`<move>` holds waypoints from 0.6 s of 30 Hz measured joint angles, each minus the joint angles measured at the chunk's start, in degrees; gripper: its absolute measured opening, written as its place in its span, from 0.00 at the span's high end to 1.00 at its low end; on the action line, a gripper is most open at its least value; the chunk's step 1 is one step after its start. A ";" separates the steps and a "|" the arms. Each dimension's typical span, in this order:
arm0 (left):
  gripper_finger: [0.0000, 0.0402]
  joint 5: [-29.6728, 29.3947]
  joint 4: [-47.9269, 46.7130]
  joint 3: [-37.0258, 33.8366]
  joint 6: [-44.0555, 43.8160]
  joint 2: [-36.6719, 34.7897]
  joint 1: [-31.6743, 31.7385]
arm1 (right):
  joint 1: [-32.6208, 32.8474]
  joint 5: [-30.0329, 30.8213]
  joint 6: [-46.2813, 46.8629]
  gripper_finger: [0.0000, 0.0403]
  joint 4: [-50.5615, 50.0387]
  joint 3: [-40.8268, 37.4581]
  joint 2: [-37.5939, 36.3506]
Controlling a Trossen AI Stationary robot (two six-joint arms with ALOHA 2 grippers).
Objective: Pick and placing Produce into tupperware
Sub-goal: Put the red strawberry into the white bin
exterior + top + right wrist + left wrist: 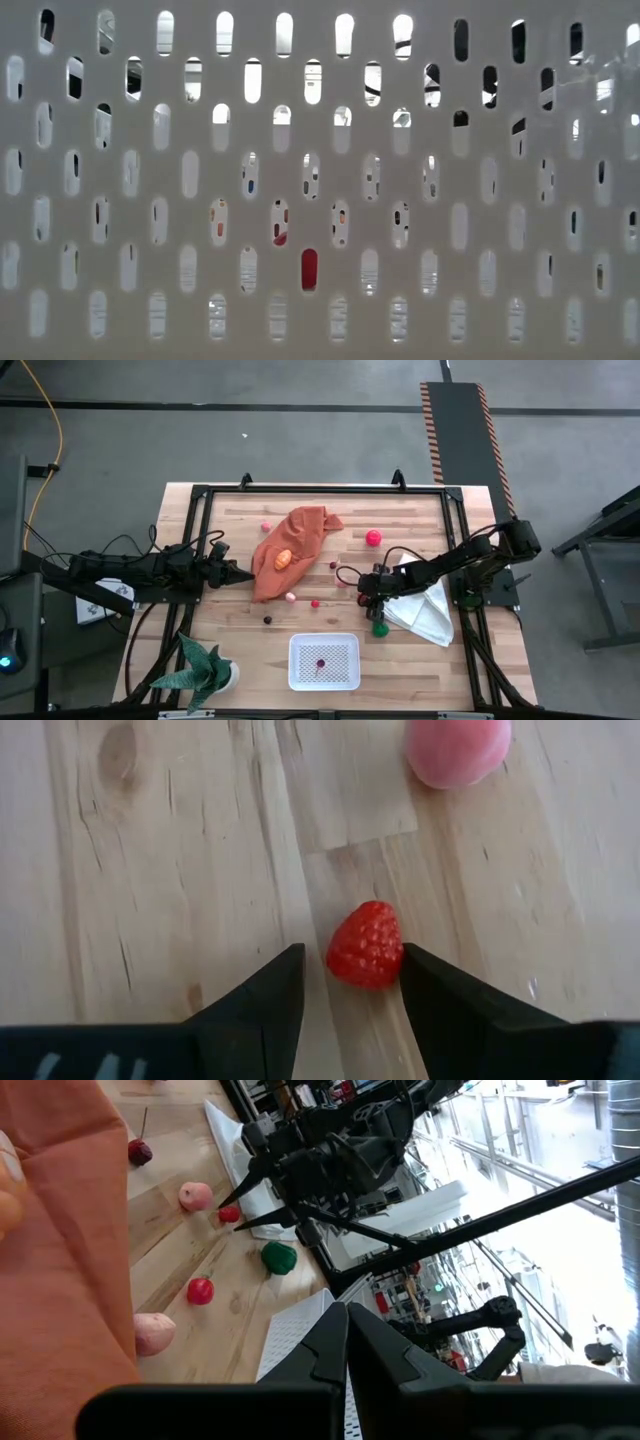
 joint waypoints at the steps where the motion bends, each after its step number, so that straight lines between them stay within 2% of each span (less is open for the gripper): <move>1: 1.00 0.00 -0.01 0.00 0.01 -0.01 0.00 | -0.03 -0.06 0.00 0.62 0.19 0.00 0.00; 12: 1.00 0.00 0.00 0.00 0.01 0.00 0.00 | -0.31 -0.08 0.00 0.62 0.25 -0.02 0.00; 18: 1.00 -0.01 0.00 0.00 0.01 -0.01 0.00 | -0.88 0.07 -0.07 0.70 0.20 -0.07 -0.02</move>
